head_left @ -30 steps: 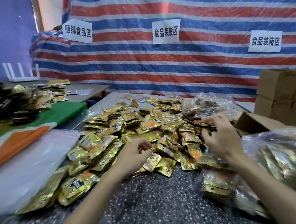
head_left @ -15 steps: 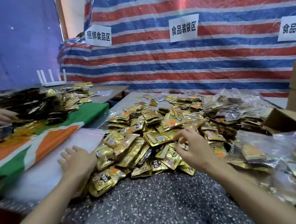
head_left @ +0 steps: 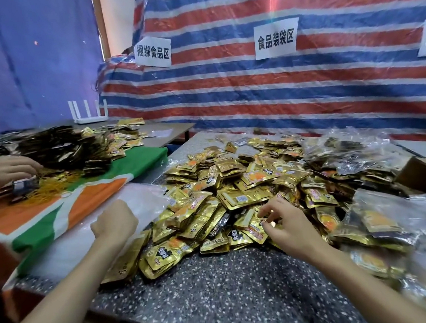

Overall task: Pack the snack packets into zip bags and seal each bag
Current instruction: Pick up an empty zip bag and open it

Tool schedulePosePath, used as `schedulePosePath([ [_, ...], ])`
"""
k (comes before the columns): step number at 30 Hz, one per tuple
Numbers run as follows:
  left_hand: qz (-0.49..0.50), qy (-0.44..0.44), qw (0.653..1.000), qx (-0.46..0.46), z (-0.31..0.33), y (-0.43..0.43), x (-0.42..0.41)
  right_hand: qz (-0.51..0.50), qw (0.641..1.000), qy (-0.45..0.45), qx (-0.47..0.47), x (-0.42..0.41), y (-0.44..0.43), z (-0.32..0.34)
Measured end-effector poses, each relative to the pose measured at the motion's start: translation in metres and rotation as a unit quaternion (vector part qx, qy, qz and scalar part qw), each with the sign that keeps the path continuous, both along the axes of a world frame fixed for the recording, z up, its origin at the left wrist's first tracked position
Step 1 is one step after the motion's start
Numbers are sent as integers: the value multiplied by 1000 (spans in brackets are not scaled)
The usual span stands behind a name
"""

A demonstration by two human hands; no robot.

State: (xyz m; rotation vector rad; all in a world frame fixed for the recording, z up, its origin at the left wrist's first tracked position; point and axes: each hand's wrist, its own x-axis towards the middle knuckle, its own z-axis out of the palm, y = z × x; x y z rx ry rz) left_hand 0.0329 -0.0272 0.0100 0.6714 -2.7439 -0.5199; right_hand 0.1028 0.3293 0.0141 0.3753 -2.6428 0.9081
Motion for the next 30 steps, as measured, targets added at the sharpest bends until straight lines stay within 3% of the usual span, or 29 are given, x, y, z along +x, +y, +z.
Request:
schedulePosePath([
  [5,-20,-23,998,61,1,-9,7,8,1000,-20,-1,4,2,-1],
  [10,-39,144,989,17,27,5,14,-7,998,-27,-61,6,2,1],
  [13,-174,263,949,11,47,34,28,-7,989,-48,-141,9,-3,7],
  [15,-272,330,904,10,56,59,42,9,969,-90,-229,13,-10,17],
  [18,-386,403,830,-8,60,100,68,35,891,-220,-396,21,-15,36],
  [20,-441,433,785,-42,54,123,82,37,847,-279,-452,27,-12,45],
  [22,-481,436,757,-80,43,141,90,27,825,-293,-482,32,-6,52],
  [27,-553,430,703,-123,19,161,98,-15,848,-293,-441,51,15,63],
  [30,-576,406,698,-132,14,166,99,4,863,-313,-397,65,27,65],
])
